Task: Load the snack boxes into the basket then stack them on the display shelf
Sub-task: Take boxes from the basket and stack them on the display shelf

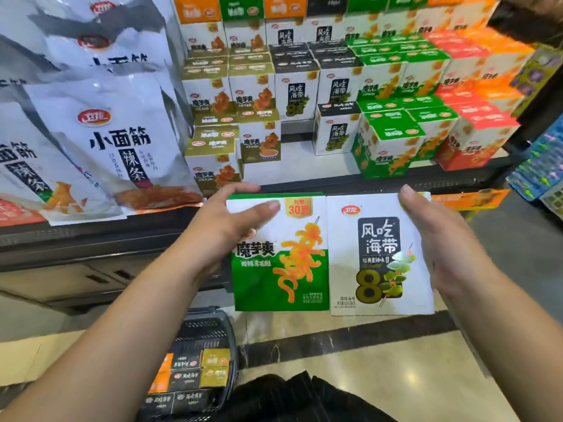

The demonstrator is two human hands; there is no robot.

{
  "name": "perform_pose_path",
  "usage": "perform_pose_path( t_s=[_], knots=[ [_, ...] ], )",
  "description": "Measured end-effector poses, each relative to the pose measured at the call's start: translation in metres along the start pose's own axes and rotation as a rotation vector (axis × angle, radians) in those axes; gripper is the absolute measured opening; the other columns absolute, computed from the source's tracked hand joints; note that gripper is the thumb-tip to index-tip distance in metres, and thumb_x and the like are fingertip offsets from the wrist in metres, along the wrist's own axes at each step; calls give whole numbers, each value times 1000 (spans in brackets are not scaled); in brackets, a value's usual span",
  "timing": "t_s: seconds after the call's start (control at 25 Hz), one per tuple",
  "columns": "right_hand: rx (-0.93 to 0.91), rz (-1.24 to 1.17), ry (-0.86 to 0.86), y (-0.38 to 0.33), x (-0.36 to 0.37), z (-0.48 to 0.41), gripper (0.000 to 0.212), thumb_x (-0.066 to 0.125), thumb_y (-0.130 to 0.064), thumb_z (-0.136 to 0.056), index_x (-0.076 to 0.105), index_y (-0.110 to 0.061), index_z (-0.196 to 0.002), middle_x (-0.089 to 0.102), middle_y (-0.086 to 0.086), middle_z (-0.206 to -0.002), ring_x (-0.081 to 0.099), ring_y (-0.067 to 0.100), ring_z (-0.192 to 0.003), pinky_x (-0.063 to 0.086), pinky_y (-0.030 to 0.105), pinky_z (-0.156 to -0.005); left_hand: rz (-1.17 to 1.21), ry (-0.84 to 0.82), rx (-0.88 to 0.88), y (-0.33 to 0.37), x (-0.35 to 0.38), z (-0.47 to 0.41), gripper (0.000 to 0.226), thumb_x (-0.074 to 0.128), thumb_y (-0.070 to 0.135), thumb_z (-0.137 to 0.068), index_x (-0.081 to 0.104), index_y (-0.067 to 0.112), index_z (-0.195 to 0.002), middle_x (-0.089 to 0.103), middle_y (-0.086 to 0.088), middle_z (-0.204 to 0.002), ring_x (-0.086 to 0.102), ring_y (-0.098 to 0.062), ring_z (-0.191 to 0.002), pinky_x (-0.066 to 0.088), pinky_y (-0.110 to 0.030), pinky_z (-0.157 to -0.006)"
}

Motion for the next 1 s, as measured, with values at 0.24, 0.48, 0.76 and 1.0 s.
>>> perform_pose_path(
  t_s=[0.24,0.48,0.76,1.0],
  knots=[
    [17,-13,52,-17,-33,-26,50,60,-43,-82,65,-10,-119,74,10,-106,73,26,-94,56,38,-72,-14,-98,-9,15,45,-56,46,90,46,-54,70,37,-95,72,-9,-108,70,-22,-93,54,-40,-83],
    [2,-22,206,-40,-67,-79,55,60,-44,-78,65,-7,-119,73,16,-106,71,35,-95,55,44,-79,-17,-270,2,43,97,-137,36,78,25,-79,65,18,-111,73,-2,-86,67,-4,-65,50,-16,-57],
    [-49,-36,457,-60,-121,-111,27,59,-36,-88,69,-13,-99,76,11,-89,73,25,-75,59,33,-58,-20,-457,-2,93,174,-223,53,80,36,-58,63,21,-106,76,-13,-96,71,-28,-81,55,-50,-81],
    [-48,-60,522,-72,-192,-135,32,63,-46,-75,71,-23,-96,76,8,-89,73,25,-74,57,40,-69,-9,-436,66,126,261,-273,46,82,38,-56,66,29,-98,70,-11,-113,67,-23,-88,50,-37,-76]
  ],
)
Point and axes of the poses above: each hand's wrist, its own z-axis away from the middle knuckle, its own x-axis out of the palm, y = z × x, the point moved 3 cm from there along -z, towards the middle knuckle
